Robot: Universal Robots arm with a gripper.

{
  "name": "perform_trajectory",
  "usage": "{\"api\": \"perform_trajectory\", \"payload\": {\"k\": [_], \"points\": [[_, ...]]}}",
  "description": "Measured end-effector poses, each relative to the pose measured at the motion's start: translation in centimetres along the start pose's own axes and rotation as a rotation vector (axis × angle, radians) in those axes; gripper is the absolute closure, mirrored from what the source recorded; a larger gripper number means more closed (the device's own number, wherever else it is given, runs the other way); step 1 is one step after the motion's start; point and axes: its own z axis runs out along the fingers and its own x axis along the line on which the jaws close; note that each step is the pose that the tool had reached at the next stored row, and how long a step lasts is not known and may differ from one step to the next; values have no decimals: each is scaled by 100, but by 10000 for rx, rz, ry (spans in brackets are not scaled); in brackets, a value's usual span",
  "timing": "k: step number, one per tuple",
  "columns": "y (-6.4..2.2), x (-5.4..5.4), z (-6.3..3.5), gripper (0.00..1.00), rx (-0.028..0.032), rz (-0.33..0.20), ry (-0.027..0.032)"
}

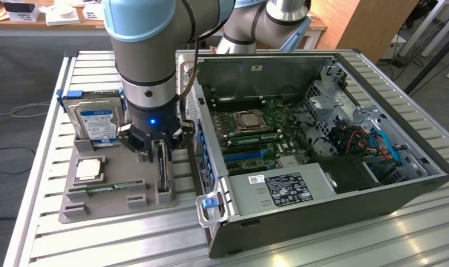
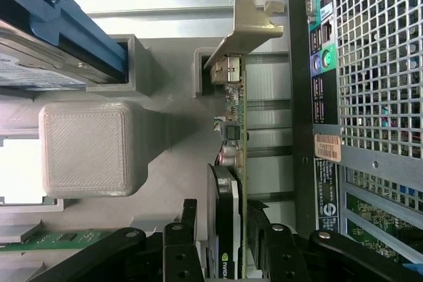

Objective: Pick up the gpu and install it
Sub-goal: 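Pick up the gpu and move the gpu toward the slot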

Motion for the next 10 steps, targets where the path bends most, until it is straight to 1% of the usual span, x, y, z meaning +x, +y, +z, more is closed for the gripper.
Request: {"api": "perform_trajectory", "payload": {"k": [10], "points": [[5,5,42,57,0,2,-2]]}}
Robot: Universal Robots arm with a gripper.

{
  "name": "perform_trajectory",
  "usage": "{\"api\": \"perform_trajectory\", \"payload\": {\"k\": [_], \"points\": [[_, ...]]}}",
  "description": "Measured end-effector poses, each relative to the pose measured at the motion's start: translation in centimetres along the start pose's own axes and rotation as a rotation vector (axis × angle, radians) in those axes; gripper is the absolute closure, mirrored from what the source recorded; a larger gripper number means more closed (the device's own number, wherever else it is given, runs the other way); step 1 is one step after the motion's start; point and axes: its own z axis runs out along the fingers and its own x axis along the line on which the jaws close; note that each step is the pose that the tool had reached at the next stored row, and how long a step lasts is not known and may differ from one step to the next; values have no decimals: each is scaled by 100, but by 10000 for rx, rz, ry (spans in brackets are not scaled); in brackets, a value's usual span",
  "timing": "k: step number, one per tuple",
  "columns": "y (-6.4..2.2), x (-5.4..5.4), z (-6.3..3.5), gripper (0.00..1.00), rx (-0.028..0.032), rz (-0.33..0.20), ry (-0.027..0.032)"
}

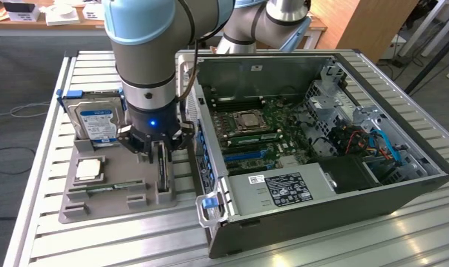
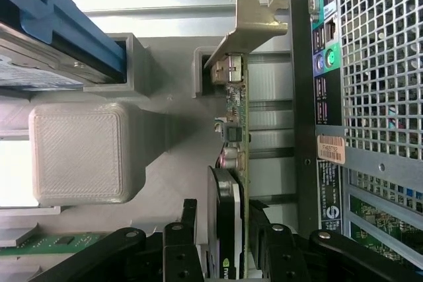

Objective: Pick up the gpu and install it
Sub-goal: 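Pick up the gpu and move the gpu toward the slot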

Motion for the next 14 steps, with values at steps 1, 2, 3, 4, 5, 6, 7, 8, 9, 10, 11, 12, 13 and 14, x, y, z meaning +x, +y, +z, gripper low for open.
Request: {"api": "perform_trajectory", "payload": {"k": [1,2,3,4,5,6,7,8,9,10,11,12,13,14], "points": [[0,1,3,57,1,-2,1],[2,4,10,57,-1,-2,0],[4,7,15,57,0,-1,0],[5,8,22,57,-1,-2,0],[5,10,26,57,0,-2,1],[5,11,27,57,2,-4,3],[6,10,28,57,3,-4,3],[7,10,31,57,1,-3,2],[7,11,33,57,1,-2,2],[7,11,36,57,1,-2,1],[7,11,39,57,0,-3,1],[7,11,40,57,0,-2,1],[7,11,39,57,1,-2,2],[7,12,40,57,2,-2,2]]}}
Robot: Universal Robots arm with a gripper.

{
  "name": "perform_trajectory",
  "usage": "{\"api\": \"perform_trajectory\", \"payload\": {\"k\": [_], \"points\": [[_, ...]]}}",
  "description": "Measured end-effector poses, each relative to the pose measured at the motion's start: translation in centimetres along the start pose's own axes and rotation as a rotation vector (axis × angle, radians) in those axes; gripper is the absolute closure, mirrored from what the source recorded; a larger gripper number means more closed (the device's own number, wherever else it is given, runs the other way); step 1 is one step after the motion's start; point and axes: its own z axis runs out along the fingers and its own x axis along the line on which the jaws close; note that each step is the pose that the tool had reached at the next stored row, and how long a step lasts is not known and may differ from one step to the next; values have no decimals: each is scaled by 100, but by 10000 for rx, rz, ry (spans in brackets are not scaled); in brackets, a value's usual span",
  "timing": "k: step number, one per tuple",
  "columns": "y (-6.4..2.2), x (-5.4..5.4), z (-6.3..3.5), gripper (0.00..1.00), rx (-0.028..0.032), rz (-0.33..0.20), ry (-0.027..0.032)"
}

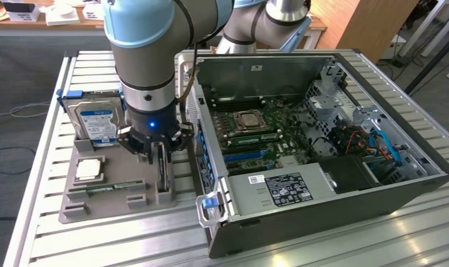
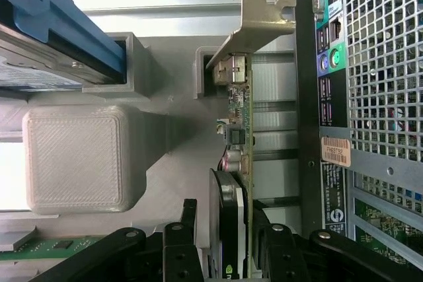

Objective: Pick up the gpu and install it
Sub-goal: 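Pick up the gpu and move the gpu toward the slot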

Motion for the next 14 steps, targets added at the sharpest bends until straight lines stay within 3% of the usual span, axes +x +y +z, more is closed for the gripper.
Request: {"api": "perform_trajectory", "payload": {"k": [14], "points": [[1,-17,0,57,-1,0,1]]}}
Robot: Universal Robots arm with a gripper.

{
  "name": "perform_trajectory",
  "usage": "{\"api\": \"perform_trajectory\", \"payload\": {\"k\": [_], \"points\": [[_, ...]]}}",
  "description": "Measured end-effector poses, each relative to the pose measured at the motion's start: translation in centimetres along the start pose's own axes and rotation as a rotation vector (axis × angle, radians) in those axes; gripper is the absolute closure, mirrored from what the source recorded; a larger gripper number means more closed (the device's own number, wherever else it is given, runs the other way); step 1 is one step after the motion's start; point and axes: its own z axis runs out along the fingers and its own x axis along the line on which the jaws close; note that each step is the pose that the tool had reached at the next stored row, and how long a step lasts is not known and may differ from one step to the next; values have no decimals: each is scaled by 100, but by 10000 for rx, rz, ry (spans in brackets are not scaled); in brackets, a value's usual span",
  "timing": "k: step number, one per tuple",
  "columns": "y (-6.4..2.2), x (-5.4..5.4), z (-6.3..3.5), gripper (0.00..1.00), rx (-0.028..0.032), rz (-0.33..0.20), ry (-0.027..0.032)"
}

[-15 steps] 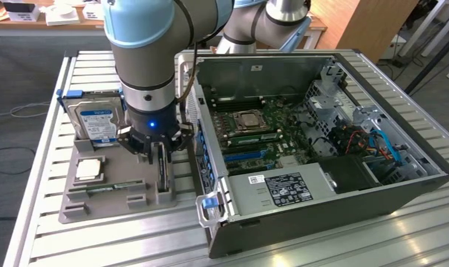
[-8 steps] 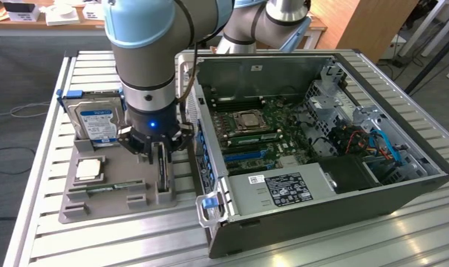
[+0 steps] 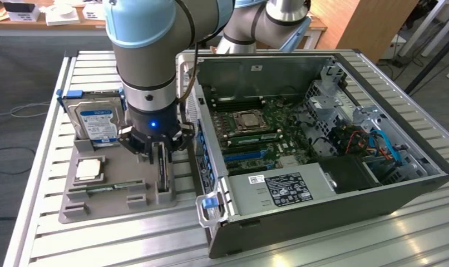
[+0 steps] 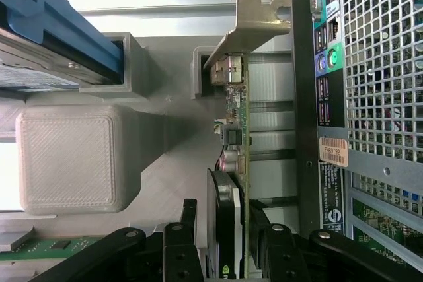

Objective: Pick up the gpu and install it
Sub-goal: 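Pick up the gpu and move the gpu toward the slot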

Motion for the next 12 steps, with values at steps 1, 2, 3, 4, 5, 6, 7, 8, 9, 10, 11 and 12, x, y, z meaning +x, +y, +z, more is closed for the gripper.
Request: {"api": "perform_trajectory", "payload": {"k": [1,2,3,4,5,6,7,8,9,10,11,12], "points": [[1,-1,-5,57,1,1,7],[1,-1,-9,57,1,1,11],[1,-1,-14,57,1,1,14],[1,-1,-19,57,1,1,15],[1,-2,-23,57,0,0,15],[1,-2,-26,57,0,0,16],[1,-2,-31,57,1,1,18],[0,-2,-32,57,0,1,18],[0,-2,-32,57,0,0,18],[0,-2,-33,57,0,1,18],[0,-2,-33,57,0,0,19],[0,-2,-34,57,2,0,20]]}}
